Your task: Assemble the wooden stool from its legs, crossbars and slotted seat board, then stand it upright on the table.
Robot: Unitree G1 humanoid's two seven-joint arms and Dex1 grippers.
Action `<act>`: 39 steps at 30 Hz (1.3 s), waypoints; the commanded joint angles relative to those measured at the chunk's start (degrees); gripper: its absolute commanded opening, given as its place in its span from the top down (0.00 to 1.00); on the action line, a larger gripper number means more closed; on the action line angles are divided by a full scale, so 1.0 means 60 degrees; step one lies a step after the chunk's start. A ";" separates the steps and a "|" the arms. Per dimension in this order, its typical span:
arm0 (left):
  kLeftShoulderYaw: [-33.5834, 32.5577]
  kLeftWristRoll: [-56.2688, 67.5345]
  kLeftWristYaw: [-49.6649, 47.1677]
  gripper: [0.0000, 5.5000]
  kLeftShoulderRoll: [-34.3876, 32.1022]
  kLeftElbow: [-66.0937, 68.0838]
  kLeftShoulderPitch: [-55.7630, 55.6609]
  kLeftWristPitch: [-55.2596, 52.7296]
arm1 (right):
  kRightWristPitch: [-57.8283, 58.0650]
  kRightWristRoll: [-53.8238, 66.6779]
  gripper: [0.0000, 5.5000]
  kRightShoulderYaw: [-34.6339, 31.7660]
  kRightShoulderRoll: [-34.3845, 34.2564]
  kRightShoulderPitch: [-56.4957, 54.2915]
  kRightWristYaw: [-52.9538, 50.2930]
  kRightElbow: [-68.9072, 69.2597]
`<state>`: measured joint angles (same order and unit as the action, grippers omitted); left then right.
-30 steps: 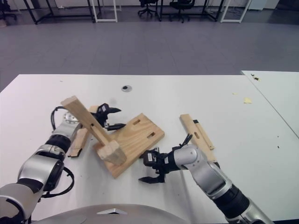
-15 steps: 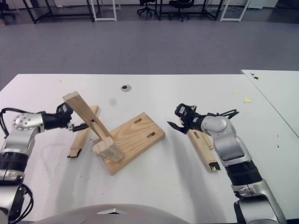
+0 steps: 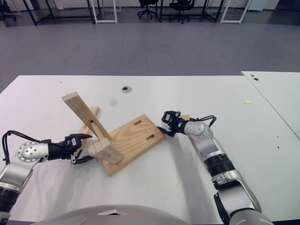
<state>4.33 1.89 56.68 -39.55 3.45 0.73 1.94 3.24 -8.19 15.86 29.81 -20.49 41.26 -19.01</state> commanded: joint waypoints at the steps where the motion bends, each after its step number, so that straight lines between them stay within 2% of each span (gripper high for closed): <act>1: -0.0152 0.0608 -0.0483 0.21 0.0910 0.0842 -0.0466 0.0141 | 0.0223 0.0161 0.26 0.0295 0.0222 0.0485 0.0871 0.0808; 4: -0.0091 0.0857 -0.0232 0.21 0.1211 0.1521 -0.1067 0.0265 | 0.0642 0.0351 0.26 0.0315 0.0865 0.1159 0.1606 0.1974; 9: 0.0463 0.0707 0.0585 0.21 0.1612 0.3148 -0.2858 0.0641 | 0.2176 0.1264 0.26 -0.0004 0.2199 0.2788 0.2801 0.5223; 11: 0.0720 0.0464 0.0810 0.21 0.1781 0.4133 -0.3712 0.1045 | 0.2873 0.1692 0.26 -0.0565 0.2875 0.3434 0.3137 0.6520; 14: 0.0882 0.0181 0.0908 0.21 0.1971 0.5262 -0.4598 0.1568 | 0.3497 0.2047 0.26 -0.1528 0.3537 0.3654 0.3261 0.7213; 16: 0.0771 0.0213 0.0921 0.21 0.1871 0.5509 -0.4813 0.1747 | 0.3609 0.2168 0.26 -0.2037 0.3576 0.3163 0.3086 0.6933; 18: 0.0497 0.0411 0.1032 0.21 0.1583 0.5341 -0.4721 0.1756 | 0.3306 0.1895 0.26 -0.2001 0.3437 0.2480 0.2779 0.6189; 21: 0.0160 0.0698 0.1391 0.21 0.0852 0.4410 -0.4053 0.1599 | 0.2524 0.1043 0.26 -0.1070 0.2756 0.1387 0.2058 0.4683; 25: 0.0094 0.1443 0.2329 0.21 -0.0220 0.1452 -0.2200 0.0425 | 0.1242 0.0030 0.26 -0.0037 0.1508 -0.0028 0.1202 0.2194; 27: 0.0376 0.1718 0.2900 0.21 -0.0706 0.0036 -0.1444 -0.0414 | 0.0644 -0.0335 0.26 0.0293 0.1192 -0.0550 0.1028 0.1017; 30: 0.1085 0.1050 0.3057 0.21 -0.0940 -0.0334 -0.1137 -0.0657 | -0.0136 -0.0607 0.26 0.0709 0.0952 -0.1023 0.1307 -0.0125; 35: 0.1414 0.0427 0.1647 0.21 0.0448 0.1408 -0.2082 -0.0125 | -0.0471 -0.0242 0.26 0.0961 0.0874 -0.0908 0.2473 -0.0336; 39: 0.1324 0.0470 0.1042 0.21 0.1320 0.2590 -0.2884 0.0177 | -0.0134 0.0193 0.26 0.0746 0.1090 -0.0144 0.2847 0.0710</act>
<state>13.01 4.55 64.80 -33.68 16.21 -13.60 1.78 0.98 -8.26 20.22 35.69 -24.92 56.46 -18.20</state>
